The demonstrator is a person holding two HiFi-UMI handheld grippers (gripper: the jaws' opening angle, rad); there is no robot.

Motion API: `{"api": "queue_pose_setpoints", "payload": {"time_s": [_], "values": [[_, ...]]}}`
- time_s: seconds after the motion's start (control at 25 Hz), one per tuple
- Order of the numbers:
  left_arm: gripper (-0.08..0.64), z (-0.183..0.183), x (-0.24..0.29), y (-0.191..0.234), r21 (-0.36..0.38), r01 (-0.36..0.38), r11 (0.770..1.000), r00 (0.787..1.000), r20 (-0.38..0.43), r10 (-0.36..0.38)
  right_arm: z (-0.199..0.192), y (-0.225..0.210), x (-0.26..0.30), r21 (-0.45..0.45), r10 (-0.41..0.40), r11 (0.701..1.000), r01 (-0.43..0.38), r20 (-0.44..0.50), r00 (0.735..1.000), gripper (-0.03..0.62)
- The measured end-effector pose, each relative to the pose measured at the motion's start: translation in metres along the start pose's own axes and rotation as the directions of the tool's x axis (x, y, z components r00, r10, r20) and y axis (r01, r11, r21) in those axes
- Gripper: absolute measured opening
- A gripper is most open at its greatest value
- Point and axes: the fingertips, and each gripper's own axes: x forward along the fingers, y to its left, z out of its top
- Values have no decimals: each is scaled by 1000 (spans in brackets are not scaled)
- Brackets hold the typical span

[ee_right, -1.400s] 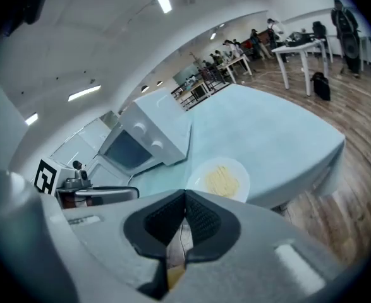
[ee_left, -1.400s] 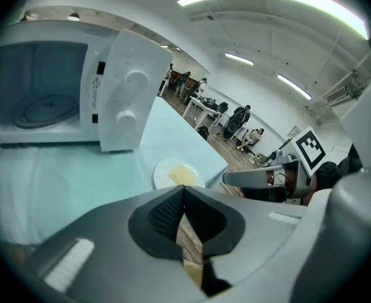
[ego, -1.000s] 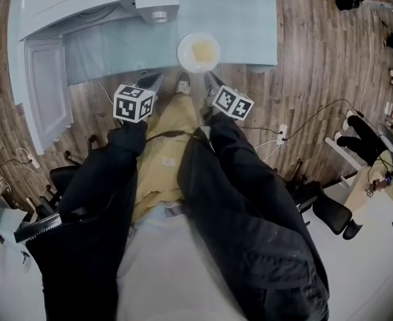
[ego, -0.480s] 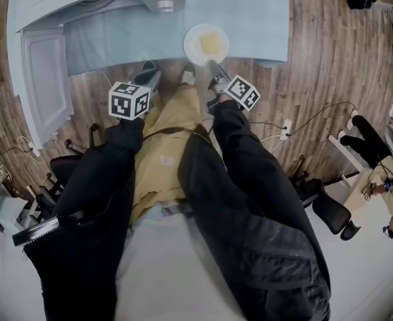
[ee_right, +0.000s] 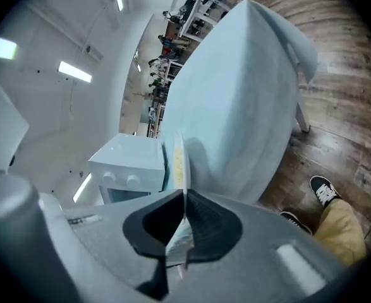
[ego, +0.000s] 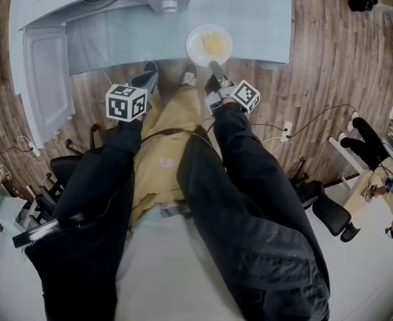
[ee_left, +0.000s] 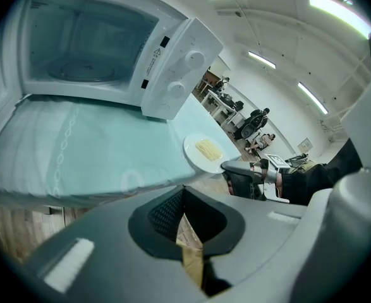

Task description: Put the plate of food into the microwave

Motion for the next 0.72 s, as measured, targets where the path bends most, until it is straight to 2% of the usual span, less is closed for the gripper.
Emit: {"api": "queue_pose_setpoints", "payload": {"time_s": [0.32,0.48,0.72], "values": [[-8,7,-4,3,-10,9,1000,1000,29,-9,-6,18,-4,-39,65,997,-66,-36,997,9],[-8,13,-13,15,-39,-13,999,998,67,16,-24,37,1,-69,112,990,-119,-107,988,9],[-8,25,-35,40,-88,-61,994,988,139,73,-70,69,25,-104,160,977,-188,-228,960,9]]}}
